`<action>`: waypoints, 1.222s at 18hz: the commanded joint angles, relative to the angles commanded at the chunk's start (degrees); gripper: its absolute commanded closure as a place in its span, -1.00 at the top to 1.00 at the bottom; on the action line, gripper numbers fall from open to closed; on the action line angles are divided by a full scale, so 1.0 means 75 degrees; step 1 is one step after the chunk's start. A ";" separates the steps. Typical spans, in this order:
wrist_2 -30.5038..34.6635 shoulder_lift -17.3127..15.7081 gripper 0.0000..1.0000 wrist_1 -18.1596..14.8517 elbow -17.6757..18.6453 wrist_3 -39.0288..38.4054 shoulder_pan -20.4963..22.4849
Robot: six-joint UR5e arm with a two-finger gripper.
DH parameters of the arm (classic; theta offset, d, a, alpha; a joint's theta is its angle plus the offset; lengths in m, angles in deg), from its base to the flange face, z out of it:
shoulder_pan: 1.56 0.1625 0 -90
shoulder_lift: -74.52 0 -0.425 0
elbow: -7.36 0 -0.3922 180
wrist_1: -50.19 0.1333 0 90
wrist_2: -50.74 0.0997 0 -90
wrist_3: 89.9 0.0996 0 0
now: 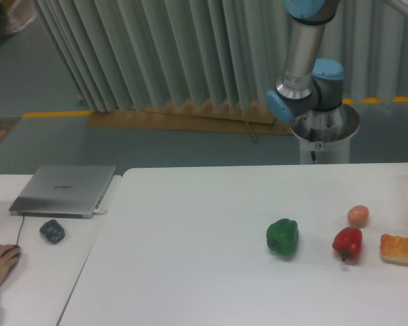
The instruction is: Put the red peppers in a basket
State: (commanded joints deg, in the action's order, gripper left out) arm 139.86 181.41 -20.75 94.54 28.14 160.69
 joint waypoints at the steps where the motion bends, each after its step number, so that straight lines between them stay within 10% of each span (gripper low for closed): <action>1: 0.0011 -0.0013 1.00 0.0002 0.0024 0.0000 0.0000; 22: -0.0024 -0.0037 1.00 0.0342 0.0247 -0.0176 0.0117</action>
State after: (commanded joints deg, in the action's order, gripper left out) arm 139.68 181.13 -18.19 96.39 26.82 161.57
